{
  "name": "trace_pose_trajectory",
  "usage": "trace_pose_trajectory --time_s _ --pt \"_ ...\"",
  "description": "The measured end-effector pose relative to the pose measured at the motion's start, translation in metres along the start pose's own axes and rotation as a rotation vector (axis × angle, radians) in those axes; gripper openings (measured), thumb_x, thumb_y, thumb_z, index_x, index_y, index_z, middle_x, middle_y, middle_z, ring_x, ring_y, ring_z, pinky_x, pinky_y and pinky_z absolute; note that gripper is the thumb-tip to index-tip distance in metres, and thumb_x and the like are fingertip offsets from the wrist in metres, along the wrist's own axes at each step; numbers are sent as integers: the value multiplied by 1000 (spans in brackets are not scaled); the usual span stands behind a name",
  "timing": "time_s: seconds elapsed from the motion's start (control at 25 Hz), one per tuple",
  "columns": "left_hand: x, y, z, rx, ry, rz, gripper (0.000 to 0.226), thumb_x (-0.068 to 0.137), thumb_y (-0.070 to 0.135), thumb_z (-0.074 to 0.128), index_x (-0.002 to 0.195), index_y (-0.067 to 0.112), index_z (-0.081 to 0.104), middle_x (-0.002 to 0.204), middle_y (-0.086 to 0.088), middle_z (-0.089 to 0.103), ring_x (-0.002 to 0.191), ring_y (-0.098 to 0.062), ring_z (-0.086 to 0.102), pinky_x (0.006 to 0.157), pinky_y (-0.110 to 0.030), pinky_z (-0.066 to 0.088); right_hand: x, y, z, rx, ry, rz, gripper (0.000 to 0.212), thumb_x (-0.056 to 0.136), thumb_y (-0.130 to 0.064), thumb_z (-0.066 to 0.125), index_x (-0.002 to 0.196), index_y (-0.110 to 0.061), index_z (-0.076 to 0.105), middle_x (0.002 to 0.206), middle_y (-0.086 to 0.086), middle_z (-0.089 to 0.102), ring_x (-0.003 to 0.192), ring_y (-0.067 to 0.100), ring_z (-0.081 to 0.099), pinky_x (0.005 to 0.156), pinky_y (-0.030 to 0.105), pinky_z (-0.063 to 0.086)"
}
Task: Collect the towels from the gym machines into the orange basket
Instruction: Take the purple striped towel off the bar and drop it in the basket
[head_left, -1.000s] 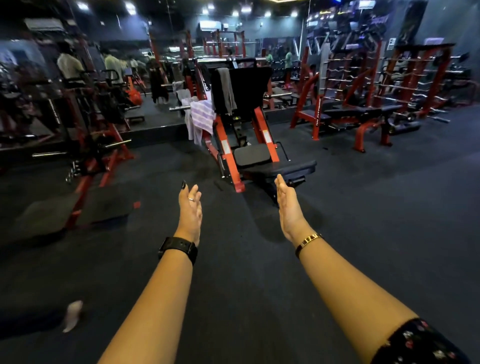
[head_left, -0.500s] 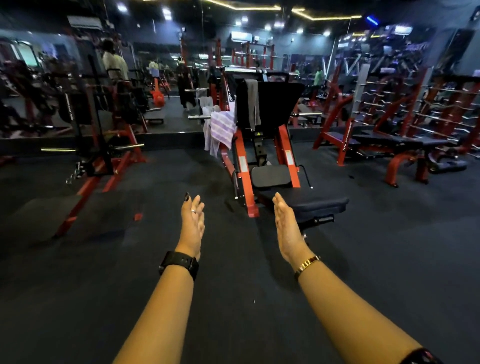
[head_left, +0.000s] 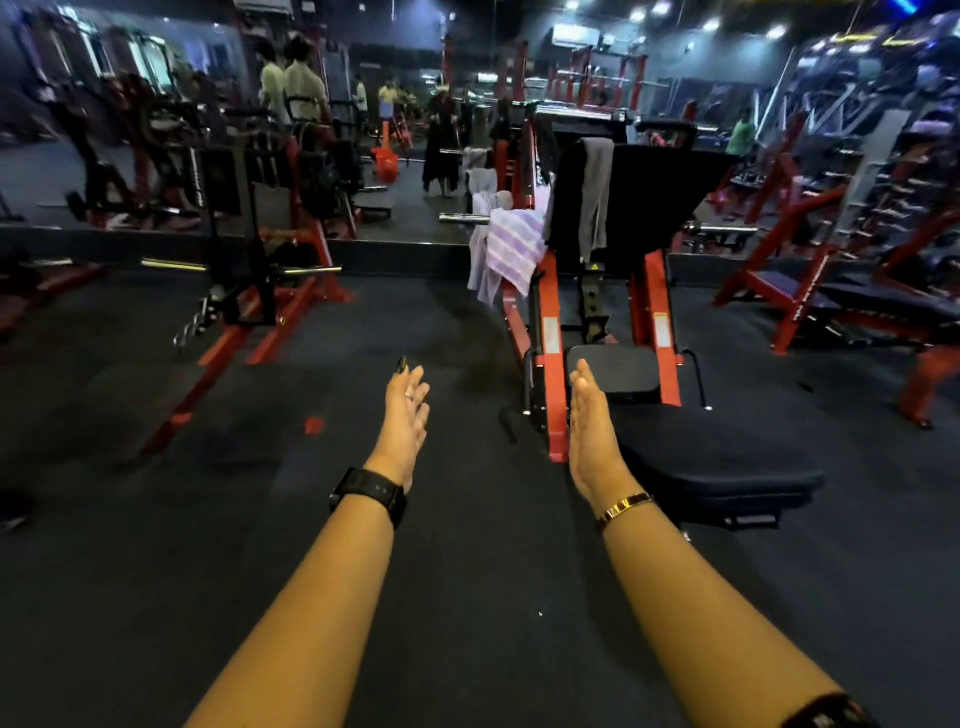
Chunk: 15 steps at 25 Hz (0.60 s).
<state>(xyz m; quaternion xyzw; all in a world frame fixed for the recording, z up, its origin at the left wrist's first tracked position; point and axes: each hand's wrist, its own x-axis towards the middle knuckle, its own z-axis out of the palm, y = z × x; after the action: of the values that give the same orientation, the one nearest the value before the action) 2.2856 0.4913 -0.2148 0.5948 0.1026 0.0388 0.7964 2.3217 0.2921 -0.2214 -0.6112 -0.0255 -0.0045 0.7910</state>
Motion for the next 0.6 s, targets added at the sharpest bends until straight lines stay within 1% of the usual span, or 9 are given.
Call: trace_pose_trajectory --time_s 0.08,0.12,0.2,0.36,0.4,0.48,0.52,0.56,0.6 --pt "39 5 -1 12 4 8 63 96 59 15 152 30 24 161 1 20 148 -21 18 120 -41 11 46 14 3 9 -33 14 57 98 -47 37 151 -34 22 159 -7 21 146 12 18 120 36 15" --pt "62 8 -1 17 11 19 63 96 58 14 152 30 24 161 0 20 148 -21 18 119 -42 10 72 20 5 22 -51 27 61 94 -52 40 151 -36 23 159 -8 22 147 12 18 122 42 13" --pt "115 11 -2 31 31 35 63 97 58 14 152 29 23 161 0 19 149 -21 17 120 -42 9 128 30 10 28 -83 35 66 91 -56 43 150 -35 24 159 -8 24 147 12 19 122 45 12" --pt "243 28 8 18 90 71 64 98 56 12 153 26 18 161 -1 15 149 -18 12 121 -38 6 266 38 25 112 -83 33 57 100 -44 35 152 -27 20 160 -8 19 147 9 16 122 36 11" --pt "273 34 12 13 100 80 64 98 55 12 153 25 17 162 -1 15 150 -17 11 121 -36 6 298 39 30 106 -98 34 57 100 -44 34 153 -27 18 160 -8 17 147 9 15 122 36 10" --pt "329 47 17 11 107 92 63 99 53 12 154 22 17 162 -1 13 150 -15 10 122 -34 6 360 39 43 104 -144 43 64 96 -52 37 152 -30 17 161 -9 16 147 8 14 123 38 9" --pt "356 51 18 12 108 98 62 99 52 12 154 21 17 162 -1 13 150 -14 10 122 -33 6 387 41 50 84 -166 46 68 93 -55 39 152 -32 17 160 -10 16 147 7 15 122 36 8" --pt "383 55 16 14 106 107 62 99 51 12 154 21 17 162 -1 13 150 -14 10 121 -32 6 411 41 59 61 -193 41 67 93 -56 39 152 -33 17 160 -10 16 147 7 14 120 32 8" --pt "407 61 14 21 102 111 63 99 52 12 153 21 18 162 -1 13 150 -14 10 121 -32 5 433 41 68 48 -202 38 63 97 -52 36 153 -33 16 160 -10 16 147 7 13 118 28 8"
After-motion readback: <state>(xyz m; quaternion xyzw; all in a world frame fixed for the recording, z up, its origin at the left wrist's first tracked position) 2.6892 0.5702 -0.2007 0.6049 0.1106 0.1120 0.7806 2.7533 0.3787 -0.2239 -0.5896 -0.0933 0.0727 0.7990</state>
